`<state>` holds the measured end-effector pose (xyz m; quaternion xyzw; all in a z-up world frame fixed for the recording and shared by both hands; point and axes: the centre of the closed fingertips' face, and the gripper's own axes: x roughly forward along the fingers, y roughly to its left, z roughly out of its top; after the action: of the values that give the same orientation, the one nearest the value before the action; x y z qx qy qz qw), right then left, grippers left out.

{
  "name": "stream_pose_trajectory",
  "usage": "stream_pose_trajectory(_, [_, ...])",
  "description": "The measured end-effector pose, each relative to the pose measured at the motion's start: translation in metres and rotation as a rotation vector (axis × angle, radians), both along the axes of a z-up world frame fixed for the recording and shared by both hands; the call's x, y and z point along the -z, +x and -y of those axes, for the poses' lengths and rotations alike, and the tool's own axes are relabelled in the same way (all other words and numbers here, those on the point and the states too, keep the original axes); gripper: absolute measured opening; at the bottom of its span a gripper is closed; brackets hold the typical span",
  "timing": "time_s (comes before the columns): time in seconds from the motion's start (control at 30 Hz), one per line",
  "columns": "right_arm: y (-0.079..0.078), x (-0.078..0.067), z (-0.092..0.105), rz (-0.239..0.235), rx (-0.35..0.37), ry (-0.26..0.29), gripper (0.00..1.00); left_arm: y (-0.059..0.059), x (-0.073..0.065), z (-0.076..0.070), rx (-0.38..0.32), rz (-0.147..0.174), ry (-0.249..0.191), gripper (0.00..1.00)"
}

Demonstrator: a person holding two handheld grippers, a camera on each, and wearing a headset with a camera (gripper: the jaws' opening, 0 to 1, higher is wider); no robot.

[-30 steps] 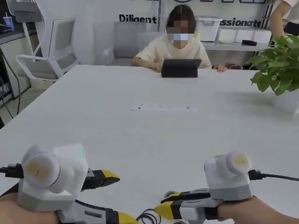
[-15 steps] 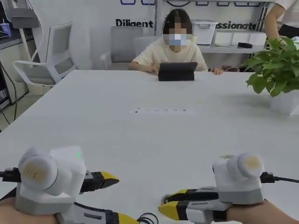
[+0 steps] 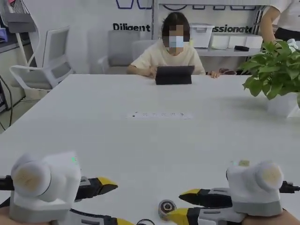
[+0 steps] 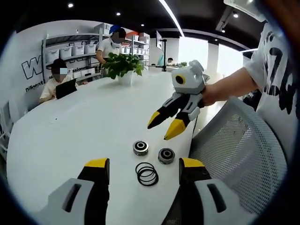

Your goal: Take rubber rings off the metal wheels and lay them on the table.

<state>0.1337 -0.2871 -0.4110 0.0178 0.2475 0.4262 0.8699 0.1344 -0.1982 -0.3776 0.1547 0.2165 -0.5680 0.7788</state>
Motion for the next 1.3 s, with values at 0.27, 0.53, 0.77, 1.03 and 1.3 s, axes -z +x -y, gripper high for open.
stream_pose_trajectory(0.27, [-0.010, 0.000, 0.016, 0.035, 0.022, -0.031, 0.45, 0.000, 0.004, -0.002, 0.006, 0.008, 0.020, 0.58])
stream_pose_trajectory(0.53, [-0.020, 0.002, 0.030, 0.038, 0.061, -0.032, 0.49, 0.001, 0.006, -0.005, -0.002, 0.003, 0.017, 0.58])
stream_pose_trajectory(0.77, [-0.027, 0.005, 0.038, 0.053, 0.068, -0.077, 0.53, -0.001, 0.008, -0.008, 0.004, 0.020, 0.032, 0.58])
stream_pose_trajectory(1.03, [-0.032, 0.005, 0.042, 0.063, 0.072, -0.098, 0.57, 0.000, 0.008, -0.010, -0.006, 0.020, 0.030, 0.59])
stream_pose_trajectory(1.3, [-0.037, 0.010, 0.048, 0.065, 0.075, -0.129, 0.60, -0.001, 0.009, -0.013, -0.010, 0.024, 0.038, 0.60])
